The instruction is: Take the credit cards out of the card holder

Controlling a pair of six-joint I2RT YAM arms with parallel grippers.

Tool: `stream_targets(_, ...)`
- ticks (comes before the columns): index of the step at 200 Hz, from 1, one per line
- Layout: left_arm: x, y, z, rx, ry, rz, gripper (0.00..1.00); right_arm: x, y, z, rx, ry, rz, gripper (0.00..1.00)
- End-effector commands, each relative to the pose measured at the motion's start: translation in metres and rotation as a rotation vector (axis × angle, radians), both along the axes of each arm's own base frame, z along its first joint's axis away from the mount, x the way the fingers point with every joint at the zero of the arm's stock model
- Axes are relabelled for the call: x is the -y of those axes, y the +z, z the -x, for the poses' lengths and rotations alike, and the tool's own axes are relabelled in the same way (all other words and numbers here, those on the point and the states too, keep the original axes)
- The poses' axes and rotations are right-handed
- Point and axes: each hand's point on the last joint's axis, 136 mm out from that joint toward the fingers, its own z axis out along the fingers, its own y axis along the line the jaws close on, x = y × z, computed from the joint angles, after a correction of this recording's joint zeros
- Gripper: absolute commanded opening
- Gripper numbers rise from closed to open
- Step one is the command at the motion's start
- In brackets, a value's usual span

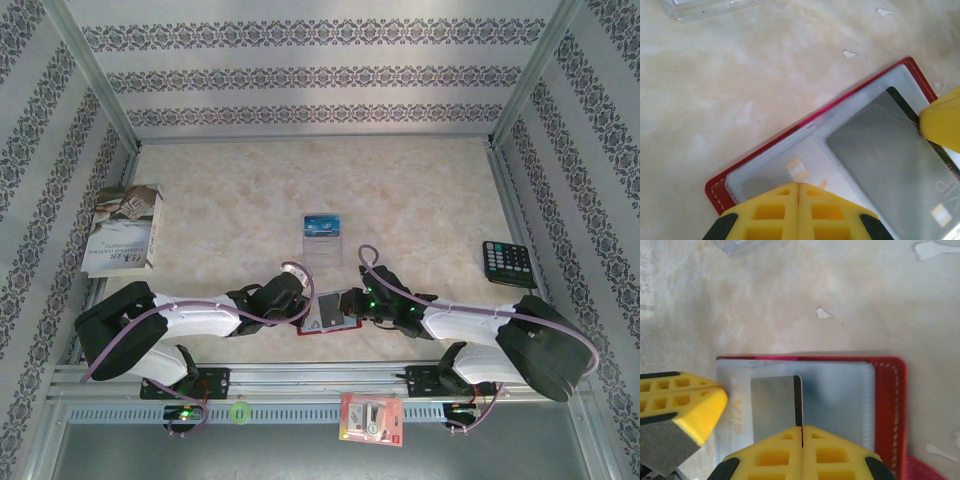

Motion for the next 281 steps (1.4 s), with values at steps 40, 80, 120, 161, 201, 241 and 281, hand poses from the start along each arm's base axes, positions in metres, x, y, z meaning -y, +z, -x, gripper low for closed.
stream_targets(40,-0.004,-0.003,-0.015,0.006,-0.025,-0.081,0.0,0.0,-0.003,0.006,0.013,0.027,0.022,0.0)
stream_targets(80,-0.008,0.007,-0.007,-0.016,0.01,-0.009,0.0,-0.019,0.008,0.002,0.034,0.048,-0.033,0.0)
stream_targets(120,-0.021,0.016,-0.002,-0.005,0.059,0.019,0.18,-0.032,0.012,-0.002,0.009,0.02,-0.125,0.0)
stream_targets(161,-0.018,0.029,0.001,0.005,0.054,0.079,0.35,-0.038,0.016,-0.001,0.005,0.002,-0.153,0.0)
stream_targets(201,-0.006,0.019,0.008,-0.045,0.024,0.104,0.38,-0.035,0.01,0.0,0.007,-0.035,-0.118,0.0)
stream_targets(241,0.001,0.008,0.013,-0.061,0.011,0.085,0.37,-0.026,-0.002,0.006,-0.009,-0.069,-0.046,0.0)
stream_targets(281,-0.004,-0.001,0.013,-0.074,0.033,0.039,0.33,-0.021,-0.004,0.008,-0.01,-0.083,-0.018,0.0)
